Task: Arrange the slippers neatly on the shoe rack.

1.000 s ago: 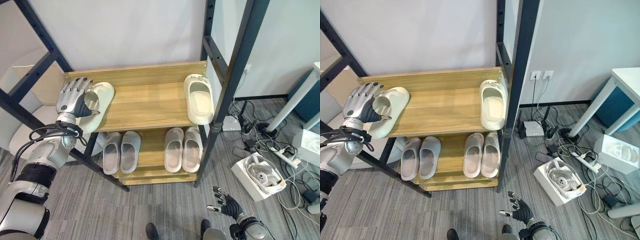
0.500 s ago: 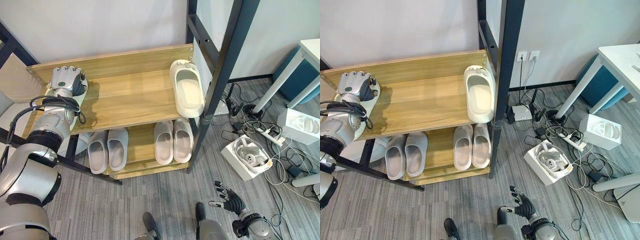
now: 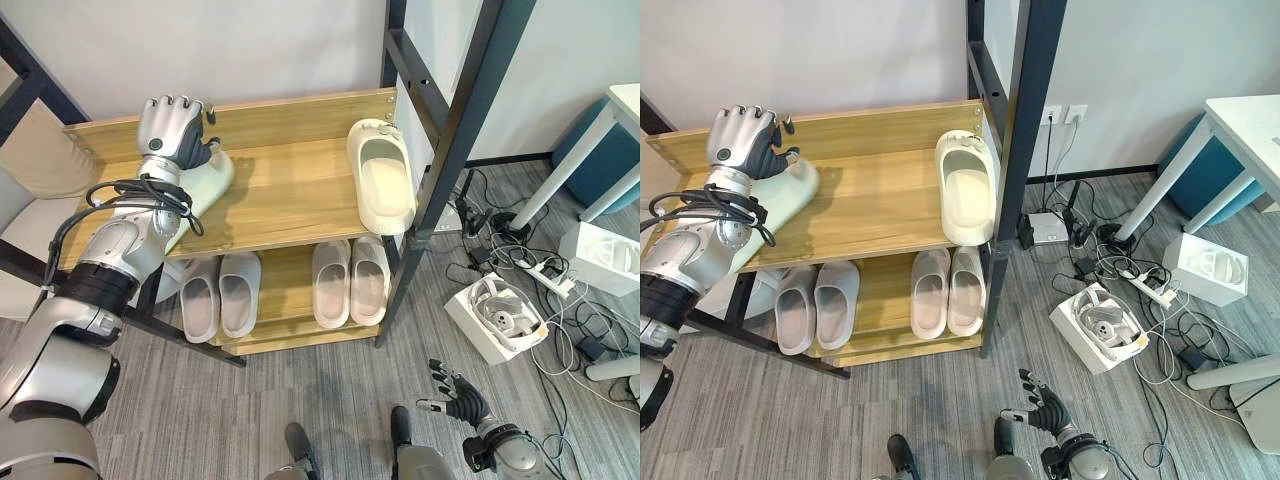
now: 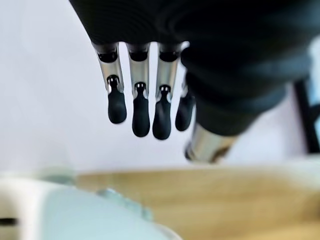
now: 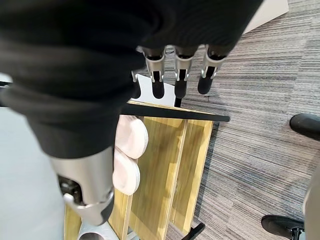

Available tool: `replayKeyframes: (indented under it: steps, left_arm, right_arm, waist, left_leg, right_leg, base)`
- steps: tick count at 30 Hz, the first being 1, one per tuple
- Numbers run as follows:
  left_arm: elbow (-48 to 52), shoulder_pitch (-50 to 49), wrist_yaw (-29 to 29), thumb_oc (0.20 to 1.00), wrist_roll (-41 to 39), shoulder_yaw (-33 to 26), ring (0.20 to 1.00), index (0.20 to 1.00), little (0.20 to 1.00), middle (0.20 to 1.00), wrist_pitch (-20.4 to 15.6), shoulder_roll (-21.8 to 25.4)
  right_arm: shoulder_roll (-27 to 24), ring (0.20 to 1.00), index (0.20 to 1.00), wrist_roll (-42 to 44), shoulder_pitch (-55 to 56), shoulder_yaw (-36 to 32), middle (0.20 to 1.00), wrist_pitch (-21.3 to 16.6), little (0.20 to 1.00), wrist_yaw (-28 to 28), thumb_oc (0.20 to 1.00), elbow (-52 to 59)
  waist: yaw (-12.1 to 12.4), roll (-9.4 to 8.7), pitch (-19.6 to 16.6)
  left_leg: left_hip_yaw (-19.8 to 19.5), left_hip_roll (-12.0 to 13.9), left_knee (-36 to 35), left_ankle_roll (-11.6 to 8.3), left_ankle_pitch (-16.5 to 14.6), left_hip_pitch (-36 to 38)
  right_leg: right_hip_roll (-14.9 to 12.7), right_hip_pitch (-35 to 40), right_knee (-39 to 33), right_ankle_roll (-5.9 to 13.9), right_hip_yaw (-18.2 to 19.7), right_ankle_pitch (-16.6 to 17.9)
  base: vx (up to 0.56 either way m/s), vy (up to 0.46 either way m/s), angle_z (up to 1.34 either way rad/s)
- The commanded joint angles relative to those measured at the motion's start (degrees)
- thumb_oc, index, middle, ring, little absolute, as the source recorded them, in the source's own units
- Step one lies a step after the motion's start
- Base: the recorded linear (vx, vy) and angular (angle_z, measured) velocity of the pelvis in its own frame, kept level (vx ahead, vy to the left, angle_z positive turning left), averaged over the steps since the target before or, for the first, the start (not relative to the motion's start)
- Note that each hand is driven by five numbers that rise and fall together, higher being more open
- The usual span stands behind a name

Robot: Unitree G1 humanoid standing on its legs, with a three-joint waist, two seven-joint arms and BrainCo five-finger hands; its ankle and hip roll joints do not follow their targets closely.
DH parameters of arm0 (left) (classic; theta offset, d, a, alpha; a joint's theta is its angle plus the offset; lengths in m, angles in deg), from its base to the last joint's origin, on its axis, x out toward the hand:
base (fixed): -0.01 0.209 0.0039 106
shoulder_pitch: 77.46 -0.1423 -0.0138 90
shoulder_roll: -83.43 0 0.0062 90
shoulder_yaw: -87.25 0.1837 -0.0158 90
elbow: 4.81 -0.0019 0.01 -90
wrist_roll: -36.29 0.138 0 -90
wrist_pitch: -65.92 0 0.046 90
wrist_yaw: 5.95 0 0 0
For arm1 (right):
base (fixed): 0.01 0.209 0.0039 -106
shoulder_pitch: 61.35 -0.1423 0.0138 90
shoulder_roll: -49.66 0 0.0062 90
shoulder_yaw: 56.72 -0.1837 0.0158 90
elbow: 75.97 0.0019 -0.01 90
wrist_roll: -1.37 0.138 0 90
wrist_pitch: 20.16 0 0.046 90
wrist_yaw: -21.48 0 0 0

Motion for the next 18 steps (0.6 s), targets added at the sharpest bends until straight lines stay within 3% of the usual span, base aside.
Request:
replayKeyframes:
  steps: [1,18]
  left_arm:
    - [-2.28,3.4,3.66,1.0,2.7,-4.51,1.0,1.0,1.0,1.0,0.0,3.06]
    - [8.9,-13.06,2.32,1.0,3.83,-17.32,1.0,1.0,1.0,1.0,-3.12,6.42]
  right_arm:
    - [2.78,1.0,1.0,0.88,-0.9,0.18,1.0,-3.15,1.0,-0.3,1.0,2.26]
    - [3.1,1.0,1.0,-0.18,-0.51,-0.77,1.0,-2.25,1.0,0.2,1.0,0.67]
  waist:
    - [1.09,-3.03,-0.9]
    - [3.3,-1.39,-2.26]
  left_leg:
    - [-2.09,-1.62,-0.38,-1.42,-8.13,5.52]
    - [-3.64,-0.36,-0.38,-2.45,-7.53,7.07]
  right_leg:
    - [-3.76,0.6,0.33,6.13,-3.27,-2.25]
    - [-2.57,3.63,0.02,4.79,-4.85,-3.99]
  base:
    - [0.03,-0.037,0.04]
    - [0.02,-0.038,0.07]
